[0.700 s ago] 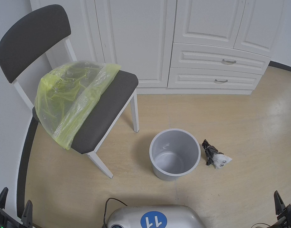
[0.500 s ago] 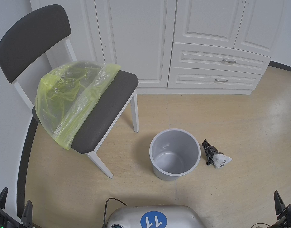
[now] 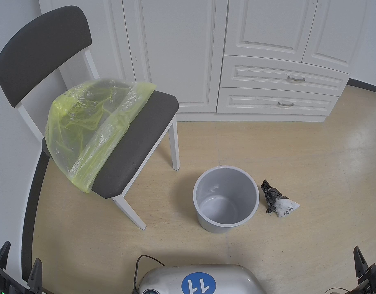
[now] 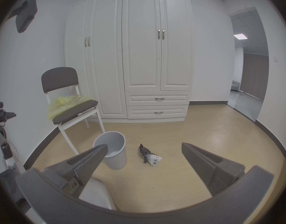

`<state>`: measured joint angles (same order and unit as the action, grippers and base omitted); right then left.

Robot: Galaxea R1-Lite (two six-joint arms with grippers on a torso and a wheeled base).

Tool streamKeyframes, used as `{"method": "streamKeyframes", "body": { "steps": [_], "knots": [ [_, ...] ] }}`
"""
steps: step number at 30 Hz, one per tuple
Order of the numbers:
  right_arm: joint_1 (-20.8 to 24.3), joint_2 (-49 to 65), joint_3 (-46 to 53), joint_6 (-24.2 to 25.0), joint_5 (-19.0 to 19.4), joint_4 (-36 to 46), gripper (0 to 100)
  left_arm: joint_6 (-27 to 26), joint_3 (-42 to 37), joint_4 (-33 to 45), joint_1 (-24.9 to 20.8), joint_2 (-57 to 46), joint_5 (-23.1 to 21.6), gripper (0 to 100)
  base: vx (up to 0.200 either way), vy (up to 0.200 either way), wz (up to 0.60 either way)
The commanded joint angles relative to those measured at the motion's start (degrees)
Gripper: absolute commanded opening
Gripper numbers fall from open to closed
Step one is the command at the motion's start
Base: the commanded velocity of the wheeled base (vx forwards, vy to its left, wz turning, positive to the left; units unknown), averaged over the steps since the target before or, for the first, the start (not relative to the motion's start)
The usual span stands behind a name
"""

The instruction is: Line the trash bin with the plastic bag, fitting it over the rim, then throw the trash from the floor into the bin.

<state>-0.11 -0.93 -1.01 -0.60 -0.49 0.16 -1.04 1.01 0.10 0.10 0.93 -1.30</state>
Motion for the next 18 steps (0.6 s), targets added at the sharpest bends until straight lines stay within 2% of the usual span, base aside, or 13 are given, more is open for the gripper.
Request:
{"method": "streamKeyframes", "body": {
  "steps": [1,9,11,14,18],
  "knots": [
    [-0.07,0.84,0.92,-1.07,0.31,0.02,100,-0.02,-0.92,-0.10,0.08,-0.93,-0.01,100,0.000,0.000,0.00],
    [-0.07,0.93,0.92,-1.60,0.40,-0.16,100,-2.04,-1.01,-0.45,0.08,-0.93,-1.33,100,0.000,0.000,0.00],
    [-0.07,0.93,0.92,-0.19,-0.04,-0.51,100,-0.90,-0.92,-0.27,0.08,-0.93,-0.98,100,0.000,0.000,0.00],
    [0.11,0.93,0.92,2.53,-1.27,-0.86,100,3.85,-0.84,-0.36,0.08,-0.93,1.92,100,0.000,0.000,0.00],
    [0.02,0.93,1.01,2.36,-1.53,-0.86,100,4.02,-0.92,-0.54,0.08,-0.93,2.53,100,0.000,0.000,0.00]
  ]
}}
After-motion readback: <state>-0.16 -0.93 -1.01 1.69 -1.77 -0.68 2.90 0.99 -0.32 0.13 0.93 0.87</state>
